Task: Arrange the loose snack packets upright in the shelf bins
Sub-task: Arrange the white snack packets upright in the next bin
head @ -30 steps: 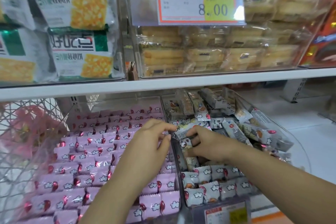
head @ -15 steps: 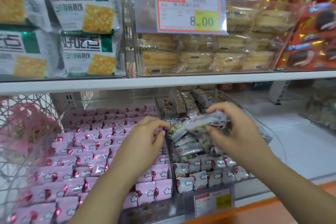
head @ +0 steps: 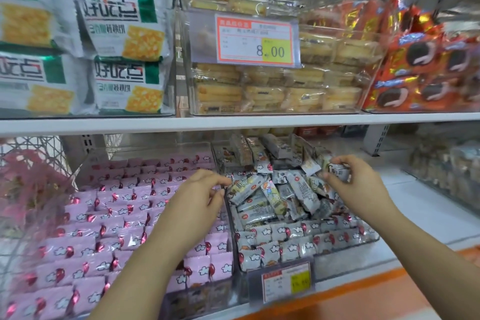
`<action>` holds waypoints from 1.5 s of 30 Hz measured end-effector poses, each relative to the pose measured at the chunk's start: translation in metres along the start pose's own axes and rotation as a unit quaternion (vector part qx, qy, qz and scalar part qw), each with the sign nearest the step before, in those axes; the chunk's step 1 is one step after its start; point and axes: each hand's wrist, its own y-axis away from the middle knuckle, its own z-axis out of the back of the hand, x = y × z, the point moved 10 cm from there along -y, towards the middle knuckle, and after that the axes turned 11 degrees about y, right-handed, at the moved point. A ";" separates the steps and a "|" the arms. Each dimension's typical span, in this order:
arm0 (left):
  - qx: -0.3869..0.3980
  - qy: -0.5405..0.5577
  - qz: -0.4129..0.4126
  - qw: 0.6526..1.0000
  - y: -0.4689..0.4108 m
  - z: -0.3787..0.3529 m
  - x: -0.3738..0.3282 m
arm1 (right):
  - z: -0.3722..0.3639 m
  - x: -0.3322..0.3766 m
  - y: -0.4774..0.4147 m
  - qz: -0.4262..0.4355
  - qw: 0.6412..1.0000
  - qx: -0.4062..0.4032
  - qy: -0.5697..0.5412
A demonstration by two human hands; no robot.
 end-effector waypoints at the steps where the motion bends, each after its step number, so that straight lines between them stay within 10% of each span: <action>1: 0.001 0.000 0.001 1.000 0.000 0.000 0.000 | 0.001 0.000 0.001 0.001 1.000 0.004 0.006; 7: 0.014 0.001 -0.011 1.000 0.001 -0.002 0.000 | 0.022 0.041 0.016 0.094 0.995 -0.026 -0.005; 17: 0.028 0.013 -0.045 0.999 0.001 -0.001 -0.001 | -0.108 0.138 0.059 0.179 0.879 0.442 -0.009; 27: 0.025 -0.004 -0.049 0.998 -0.001 -0.001 0.003 | -0.149 0.139 0.066 0.085 0.825 0.549 -0.100; 31: 0.025 -0.006 -0.047 0.999 -0.002 -0.002 0.003 | -0.146 0.137 0.068 0.051 0.805 0.555 -0.203; 45: 0.026 -0.012 -0.030 0.999 0.000 -0.003 -0.001 | -0.053 0.141 0.045 0.185 0.951 0.190 -0.156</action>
